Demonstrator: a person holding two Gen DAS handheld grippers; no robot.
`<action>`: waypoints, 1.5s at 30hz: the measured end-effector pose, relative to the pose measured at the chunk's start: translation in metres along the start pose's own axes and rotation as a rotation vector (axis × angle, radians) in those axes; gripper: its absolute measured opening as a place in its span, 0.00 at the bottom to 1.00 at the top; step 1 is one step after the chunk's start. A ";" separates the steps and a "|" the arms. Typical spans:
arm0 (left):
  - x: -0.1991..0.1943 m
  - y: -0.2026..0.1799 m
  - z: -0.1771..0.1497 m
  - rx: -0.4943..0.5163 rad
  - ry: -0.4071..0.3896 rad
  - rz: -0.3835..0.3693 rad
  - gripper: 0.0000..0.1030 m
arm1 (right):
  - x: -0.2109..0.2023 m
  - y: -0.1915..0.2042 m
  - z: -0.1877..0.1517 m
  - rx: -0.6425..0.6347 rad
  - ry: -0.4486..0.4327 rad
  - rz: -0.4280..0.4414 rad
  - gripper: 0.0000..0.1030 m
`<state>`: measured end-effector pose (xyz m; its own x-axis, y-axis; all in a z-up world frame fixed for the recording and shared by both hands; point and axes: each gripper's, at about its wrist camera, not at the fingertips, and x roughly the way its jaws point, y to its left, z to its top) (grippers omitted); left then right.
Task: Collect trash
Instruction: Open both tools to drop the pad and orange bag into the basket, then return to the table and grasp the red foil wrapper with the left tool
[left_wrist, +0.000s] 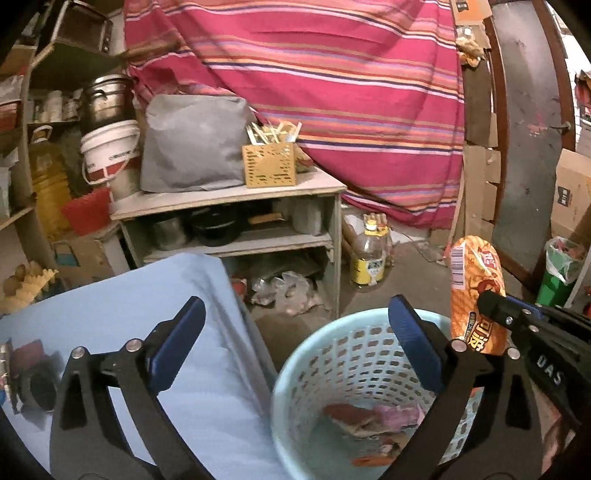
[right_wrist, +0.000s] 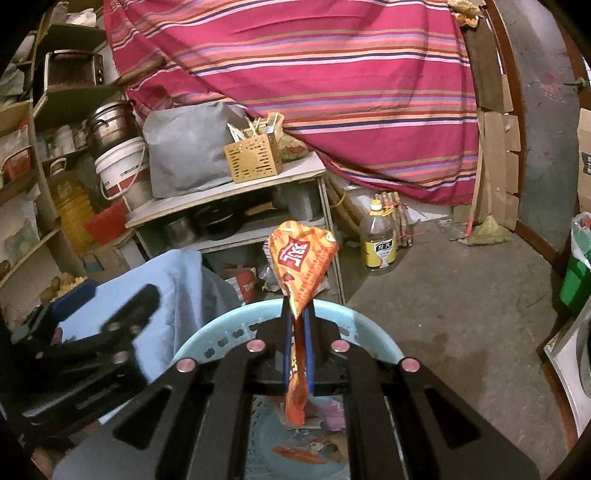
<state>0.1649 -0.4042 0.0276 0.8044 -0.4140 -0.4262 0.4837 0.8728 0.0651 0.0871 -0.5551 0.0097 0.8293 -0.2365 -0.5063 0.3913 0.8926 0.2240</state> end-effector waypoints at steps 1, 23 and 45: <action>-0.004 0.004 0.000 0.003 -0.008 0.011 0.94 | 0.002 0.003 0.000 -0.003 0.005 -0.007 0.08; -0.089 0.210 -0.039 -0.061 -0.006 0.269 0.95 | 0.010 0.107 -0.013 -0.081 0.014 -0.085 0.92; -0.088 0.458 -0.132 -0.330 0.223 0.486 0.95 | 0.060 0.310 -0.075 -0.301 0.114 0.030 0.93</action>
<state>0.2697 0.0664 -0.0241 0.7968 0.0828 -0.5985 -0.0798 0.9963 0.0316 0.2287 -0.2637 -0.0139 0.7823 -0.1787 -0.5968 0.2175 0.9760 -0.0072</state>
